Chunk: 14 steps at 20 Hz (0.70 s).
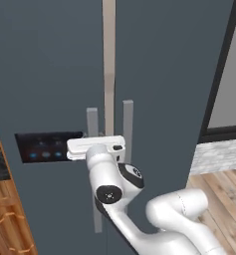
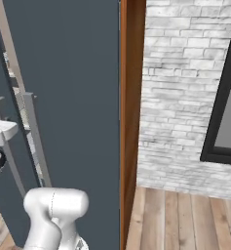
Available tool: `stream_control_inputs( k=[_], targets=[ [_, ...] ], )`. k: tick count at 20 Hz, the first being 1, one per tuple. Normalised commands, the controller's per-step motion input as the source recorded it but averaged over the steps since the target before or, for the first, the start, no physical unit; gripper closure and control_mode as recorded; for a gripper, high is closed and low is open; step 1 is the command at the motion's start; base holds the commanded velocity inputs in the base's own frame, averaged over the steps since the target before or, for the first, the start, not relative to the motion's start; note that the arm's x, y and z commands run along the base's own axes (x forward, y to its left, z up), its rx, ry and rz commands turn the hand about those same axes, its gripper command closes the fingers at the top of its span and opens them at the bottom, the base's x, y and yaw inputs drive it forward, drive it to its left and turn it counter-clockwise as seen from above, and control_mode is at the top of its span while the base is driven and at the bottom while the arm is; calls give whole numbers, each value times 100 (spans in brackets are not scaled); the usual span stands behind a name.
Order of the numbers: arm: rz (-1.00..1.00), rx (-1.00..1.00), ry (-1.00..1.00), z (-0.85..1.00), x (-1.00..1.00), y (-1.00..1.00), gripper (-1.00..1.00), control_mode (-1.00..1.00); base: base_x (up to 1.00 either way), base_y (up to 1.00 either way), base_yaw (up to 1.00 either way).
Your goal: Open the freezer door, pick up the ice cube tray from the freezer, and place it on the dining counter.
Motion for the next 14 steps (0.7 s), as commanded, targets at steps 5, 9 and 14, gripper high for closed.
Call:
stream_control_inputs(
  k=[5,9,14],
  targets=[
    [0,0,0,-1,-64,18,100,-100,0,0,0],
    [0,0,0,0,-70,19,100,-100,0,0,0],
    [0,0,0,-1,-70,17,100,-100,0,0,0]
  ],
)
